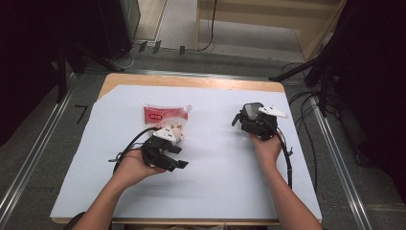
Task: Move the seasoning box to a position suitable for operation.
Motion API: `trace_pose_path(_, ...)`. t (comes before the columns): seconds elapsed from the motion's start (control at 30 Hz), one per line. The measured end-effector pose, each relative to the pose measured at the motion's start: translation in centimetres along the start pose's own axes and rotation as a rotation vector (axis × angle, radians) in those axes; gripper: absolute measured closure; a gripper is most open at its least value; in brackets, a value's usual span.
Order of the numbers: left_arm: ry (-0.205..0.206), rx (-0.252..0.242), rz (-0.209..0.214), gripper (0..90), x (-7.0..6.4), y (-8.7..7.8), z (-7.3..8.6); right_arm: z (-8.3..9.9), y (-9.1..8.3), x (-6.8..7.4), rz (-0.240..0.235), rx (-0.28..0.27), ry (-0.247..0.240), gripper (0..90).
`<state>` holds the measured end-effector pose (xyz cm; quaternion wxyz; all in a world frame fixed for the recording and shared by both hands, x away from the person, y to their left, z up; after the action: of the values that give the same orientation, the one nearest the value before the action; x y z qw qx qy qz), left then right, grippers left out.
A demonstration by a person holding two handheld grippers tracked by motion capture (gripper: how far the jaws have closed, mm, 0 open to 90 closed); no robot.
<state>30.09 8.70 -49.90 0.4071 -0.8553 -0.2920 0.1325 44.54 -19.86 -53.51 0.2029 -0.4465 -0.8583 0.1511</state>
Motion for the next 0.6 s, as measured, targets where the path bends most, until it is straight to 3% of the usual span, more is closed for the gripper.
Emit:
trace_pose_path(0.27, -0.003, -0.005, 0.019, 40.1, 0.1, 0.2, -0.5, -0.1, -1.5, 2.5, -0.052, 0.005, -0.031, 15.1)
trace_pose_path(0.33, 0.005, -0.009, 0.021, 40.0, 0.1, 0.2, -0.7, 0.0, -2.1, 3.3, -0.062, 0.012, -0.062, 15.1)
trace_pose_path(0.6, 0.016, -0.016, 0.036, 39.7, 0.0, 0.6, -1.3, 0.4, -3.3, 5.2, -0.109, 0.005, -0.047, 15.1)
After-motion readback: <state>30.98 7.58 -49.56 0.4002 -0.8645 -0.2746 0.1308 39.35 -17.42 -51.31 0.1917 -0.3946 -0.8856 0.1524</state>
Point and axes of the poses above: each handheld gripper's, and its own axes: y roughly forward along the jaws, z roughly out of its underside, x roughly to its left, the point moved 7 cm from there along y, roughly forward along the jaws, and after that the axes turned 15 degrees about -z, right-handed, at the moved point
